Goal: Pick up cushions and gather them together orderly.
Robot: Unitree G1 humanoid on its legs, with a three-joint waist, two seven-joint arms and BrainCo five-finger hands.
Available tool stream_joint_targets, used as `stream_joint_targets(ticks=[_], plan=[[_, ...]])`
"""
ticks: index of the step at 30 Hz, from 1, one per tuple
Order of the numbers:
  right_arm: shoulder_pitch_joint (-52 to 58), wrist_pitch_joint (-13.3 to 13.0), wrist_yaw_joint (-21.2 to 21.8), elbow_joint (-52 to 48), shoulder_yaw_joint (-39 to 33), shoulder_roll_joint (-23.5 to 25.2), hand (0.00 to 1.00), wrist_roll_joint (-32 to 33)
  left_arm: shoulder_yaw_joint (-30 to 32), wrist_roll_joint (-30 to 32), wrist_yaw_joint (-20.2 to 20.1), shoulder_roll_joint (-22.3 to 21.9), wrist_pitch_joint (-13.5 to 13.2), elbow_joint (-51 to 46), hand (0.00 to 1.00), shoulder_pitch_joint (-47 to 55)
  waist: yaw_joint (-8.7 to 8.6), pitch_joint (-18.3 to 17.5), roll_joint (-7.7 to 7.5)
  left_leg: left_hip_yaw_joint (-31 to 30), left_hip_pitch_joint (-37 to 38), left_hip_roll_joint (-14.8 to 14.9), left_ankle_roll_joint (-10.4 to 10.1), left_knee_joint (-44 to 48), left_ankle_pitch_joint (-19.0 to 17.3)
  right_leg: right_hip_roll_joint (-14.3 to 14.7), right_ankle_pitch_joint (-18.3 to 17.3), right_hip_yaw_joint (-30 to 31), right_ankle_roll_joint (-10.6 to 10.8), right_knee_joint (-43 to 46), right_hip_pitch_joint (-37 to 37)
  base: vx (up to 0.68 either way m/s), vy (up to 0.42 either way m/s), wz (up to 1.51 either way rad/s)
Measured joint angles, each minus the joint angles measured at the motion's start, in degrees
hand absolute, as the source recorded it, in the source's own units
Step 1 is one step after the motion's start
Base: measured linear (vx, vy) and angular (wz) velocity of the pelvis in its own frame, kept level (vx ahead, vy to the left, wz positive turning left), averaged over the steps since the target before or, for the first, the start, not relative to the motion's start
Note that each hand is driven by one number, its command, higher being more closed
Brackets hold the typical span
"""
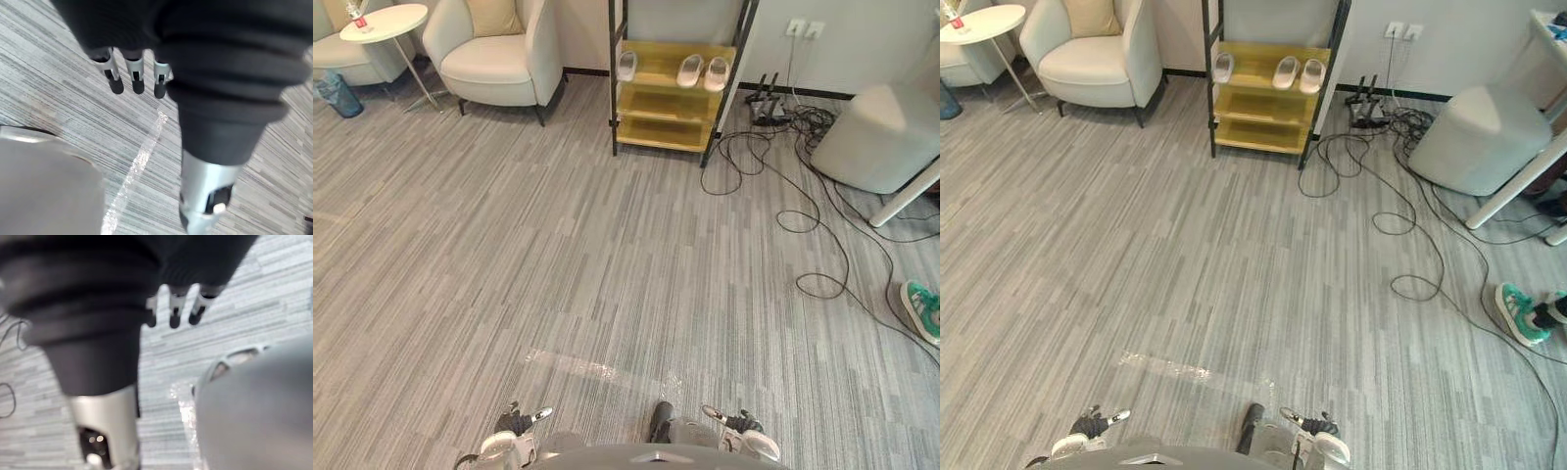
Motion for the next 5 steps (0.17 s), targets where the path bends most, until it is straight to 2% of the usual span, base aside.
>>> stream_joint_targets(ticks=[3, 5], plan=[[0.5, 0.1, 0.1, 0.0, -0.5, 1.7, 0.00, 0.0, -0.5, 0.0, 0.0, 1.4, 0.0, 0.4, 0.00, -0.7, -0.16, -0.9, -2.41, 1.9, 0.6, -2.6, 1.0, -1.1, 0.6, -2.1, 1.7, 1.4, 1.3, -2.8, 0.4, 0.14, 0.181, -0.13], [0.6, 0.1, 0.1, 0.0, -1.0, 2.2, 0.00, 0.0, -0.9, 0.0, 0.0, 1.4, 0.0, 0.6, 0.00, -1.0, -0.47, -1.0, -2.80, 2.0, 1.2, -3.7, 1.0, -0.8, 0.6, -2.8, 2.6, 1.5, 1.4, -4.9, 2.0, 0.10, 0.147, -0.04]])
